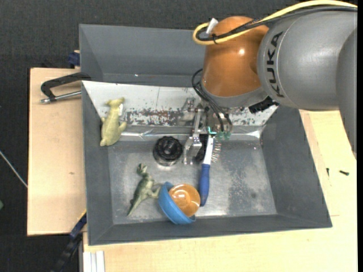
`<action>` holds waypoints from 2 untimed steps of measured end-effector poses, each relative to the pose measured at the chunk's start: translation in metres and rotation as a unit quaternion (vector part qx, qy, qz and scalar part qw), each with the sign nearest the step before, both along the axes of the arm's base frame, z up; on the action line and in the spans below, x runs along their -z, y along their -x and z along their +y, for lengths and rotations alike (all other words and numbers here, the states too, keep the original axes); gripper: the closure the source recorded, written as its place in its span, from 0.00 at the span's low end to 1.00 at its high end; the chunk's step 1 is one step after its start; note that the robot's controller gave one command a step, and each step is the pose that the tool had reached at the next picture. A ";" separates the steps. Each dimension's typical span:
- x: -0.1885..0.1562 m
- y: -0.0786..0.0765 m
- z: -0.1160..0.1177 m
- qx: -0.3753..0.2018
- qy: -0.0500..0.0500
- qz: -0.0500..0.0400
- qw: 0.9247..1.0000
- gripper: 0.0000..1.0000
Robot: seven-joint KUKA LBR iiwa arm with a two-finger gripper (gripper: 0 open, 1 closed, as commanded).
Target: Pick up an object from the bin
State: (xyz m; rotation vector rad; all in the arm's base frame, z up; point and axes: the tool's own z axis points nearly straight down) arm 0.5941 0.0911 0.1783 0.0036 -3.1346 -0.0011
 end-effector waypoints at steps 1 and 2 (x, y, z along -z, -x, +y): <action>0.077 0.000 0.012 -0.039 -0.002 -0.016 0.999 0.00; 0.074 -0.005 0.012 -0.038 -0.003 -0.026 0.999 1.00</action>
Offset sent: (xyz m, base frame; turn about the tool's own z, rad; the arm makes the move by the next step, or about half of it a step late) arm -0.0074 0.0126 -0.0997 -0.0817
